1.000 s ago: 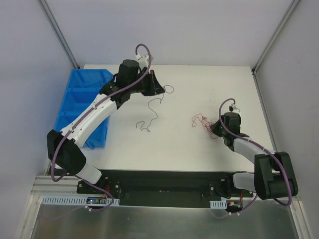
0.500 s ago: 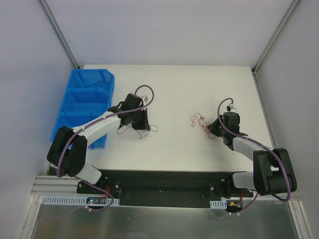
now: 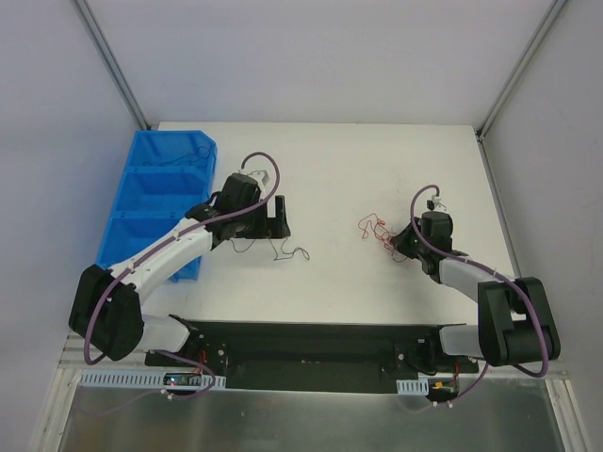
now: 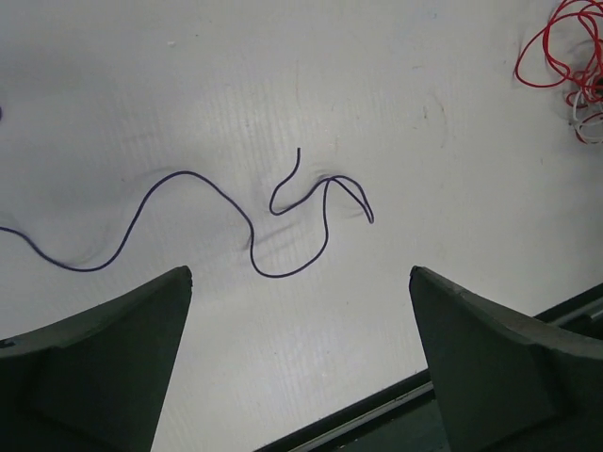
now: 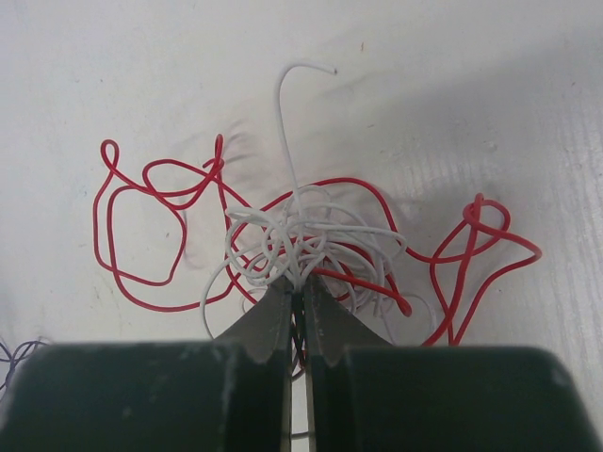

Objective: Untangle the cables

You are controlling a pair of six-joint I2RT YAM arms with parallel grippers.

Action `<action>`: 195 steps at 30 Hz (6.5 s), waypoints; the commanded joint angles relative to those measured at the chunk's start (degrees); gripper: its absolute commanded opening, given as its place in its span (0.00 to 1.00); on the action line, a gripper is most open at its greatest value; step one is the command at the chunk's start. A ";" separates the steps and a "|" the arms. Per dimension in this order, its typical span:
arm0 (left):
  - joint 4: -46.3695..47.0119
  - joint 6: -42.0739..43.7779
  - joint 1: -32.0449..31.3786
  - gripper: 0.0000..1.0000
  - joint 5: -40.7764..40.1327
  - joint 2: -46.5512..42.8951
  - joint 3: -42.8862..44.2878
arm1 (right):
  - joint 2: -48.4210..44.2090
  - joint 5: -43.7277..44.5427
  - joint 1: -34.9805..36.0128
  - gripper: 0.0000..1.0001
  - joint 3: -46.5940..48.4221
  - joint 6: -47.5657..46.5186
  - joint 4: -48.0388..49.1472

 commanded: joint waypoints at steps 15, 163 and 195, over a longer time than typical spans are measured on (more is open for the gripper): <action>-8.03 4.05 4.02 0.93 -7.06 14.64 8.77 | 0.70 -2.83 -0.14 0.01 1.77 0.70 1.81; 5.24 6.34 48.76 0.02 -4.61 32.06 42.98 | 7.38 -8.10 -0.06 0.01 3.61 1.23 4.54; -6.88 14.41 36.63 0.59 1.39 38.64 49.73 | 5.53 -9.59 0.03 0.01 3.17 1.14 4.19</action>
